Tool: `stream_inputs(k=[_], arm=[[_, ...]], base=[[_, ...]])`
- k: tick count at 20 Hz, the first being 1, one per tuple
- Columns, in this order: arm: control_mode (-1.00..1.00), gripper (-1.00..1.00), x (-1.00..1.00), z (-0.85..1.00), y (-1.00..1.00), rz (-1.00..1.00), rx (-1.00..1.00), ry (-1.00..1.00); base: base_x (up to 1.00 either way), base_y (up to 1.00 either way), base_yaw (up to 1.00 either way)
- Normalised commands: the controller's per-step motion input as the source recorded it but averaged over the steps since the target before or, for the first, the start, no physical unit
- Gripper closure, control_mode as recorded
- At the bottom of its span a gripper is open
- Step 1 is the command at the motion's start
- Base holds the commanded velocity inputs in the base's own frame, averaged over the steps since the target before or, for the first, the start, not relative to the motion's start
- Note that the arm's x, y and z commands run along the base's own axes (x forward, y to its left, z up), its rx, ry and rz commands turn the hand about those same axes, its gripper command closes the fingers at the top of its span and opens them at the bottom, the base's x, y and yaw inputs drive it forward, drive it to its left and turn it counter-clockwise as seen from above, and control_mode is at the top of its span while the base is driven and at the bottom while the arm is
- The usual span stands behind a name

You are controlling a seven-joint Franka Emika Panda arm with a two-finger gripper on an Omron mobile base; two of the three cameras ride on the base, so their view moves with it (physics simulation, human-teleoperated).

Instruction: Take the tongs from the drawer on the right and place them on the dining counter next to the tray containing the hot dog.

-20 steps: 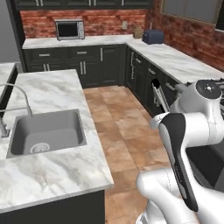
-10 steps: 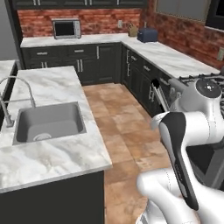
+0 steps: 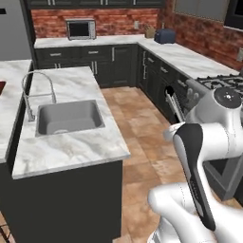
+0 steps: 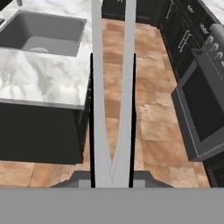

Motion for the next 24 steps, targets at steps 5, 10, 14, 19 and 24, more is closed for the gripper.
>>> stream_inputs(k=[5, 10, 14, 19, 24], arm=[[1.0, 1.0, 0.0, 0.0, 0.0, 0.0, 0.0, 0.0], [1.0, 1.0, 0.0, 0.0, 0.0, 0.0, 0.0, 0.0], [1.0, 1.0, 0.0, 0.0, 0.0, 0.0, 0.0, 0.0], [1.0, 1.0, 0.0, 0.0, 0.0, 0.0, 0.0, 0.0], [1.0, 1.0, 0.0, 0.0, 0.0, 0.0, 0.0, 0.0]], base=[[-0.03, 0.92, 0.0], [-0.39, 1.0, 0.0], [-0.51, 1.0, 0.0], [-0.51, 1.0, 0.0], [-0.5, 1.0, 0.0]])
